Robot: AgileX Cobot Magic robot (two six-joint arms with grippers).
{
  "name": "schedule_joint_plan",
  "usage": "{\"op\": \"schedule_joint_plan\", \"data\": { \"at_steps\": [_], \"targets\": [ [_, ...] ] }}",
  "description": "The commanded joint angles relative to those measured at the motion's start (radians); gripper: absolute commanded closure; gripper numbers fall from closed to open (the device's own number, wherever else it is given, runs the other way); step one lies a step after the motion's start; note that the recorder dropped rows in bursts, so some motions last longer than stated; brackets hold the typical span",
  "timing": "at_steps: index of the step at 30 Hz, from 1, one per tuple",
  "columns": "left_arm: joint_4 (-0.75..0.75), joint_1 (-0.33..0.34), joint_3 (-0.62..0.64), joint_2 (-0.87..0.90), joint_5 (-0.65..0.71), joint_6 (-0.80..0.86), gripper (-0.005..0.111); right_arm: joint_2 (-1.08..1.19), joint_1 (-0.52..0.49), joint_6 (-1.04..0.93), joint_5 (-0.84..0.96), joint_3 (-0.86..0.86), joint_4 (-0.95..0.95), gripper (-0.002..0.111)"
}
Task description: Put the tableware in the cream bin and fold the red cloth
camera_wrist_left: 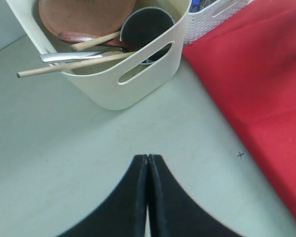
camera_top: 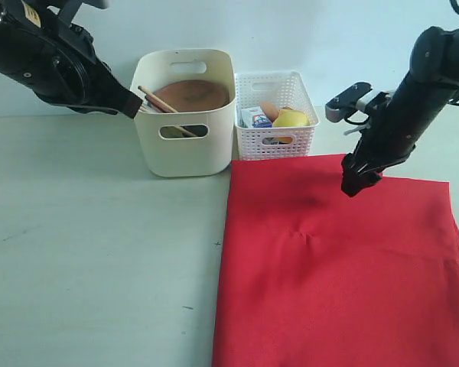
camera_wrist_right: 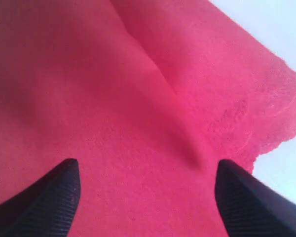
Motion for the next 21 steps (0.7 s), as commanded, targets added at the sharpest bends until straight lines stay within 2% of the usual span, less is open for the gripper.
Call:
{"op": "schedule_joint_plan", "data": {
  "at_steps": [1, 4, 6, 12, 18, 21],
  "targets": [
    [-0.011, -0.001, 0.005, -0.001, -0.008, 0.001, 0.106, 0.052, 0.001, 0.052, -0.009, -0.034, -0.083, 0.041],
    [-0.011, -0.001, 0.005, -0.001, -0.008, 0.001, 0.106, 0.070, 0.001, 0.088, -0.044, -0.041, -0.145, 0.045],
    [-0.011, -0.001, 0.005, -0.001, -0.008, 0.001, 0.106, 0.079, 0.001, 0.091, -0.052, -0.041, -0.164, 0.052],
    [-0.011, -0.001, 0.005, -0.001, -0.012, 0.001, 0.106, 0.088, 0.001, 0.080, -0.052, -0.041, -0.164, 0.107],
    [-0.011, -0.001, 0.005, -0.001, -0.012, 0.001, 0.106, 0.065, 0.001, 0.075, -0.054, -0.041, -0.127, 0.108],
    [-0.011, -0.001, 0.005, -0.001, -0.019, 0.001, 0.106, 0.031, 0.001, -0.012, -0.080, -0.043, -0.001, 0.108]
  ]
}}
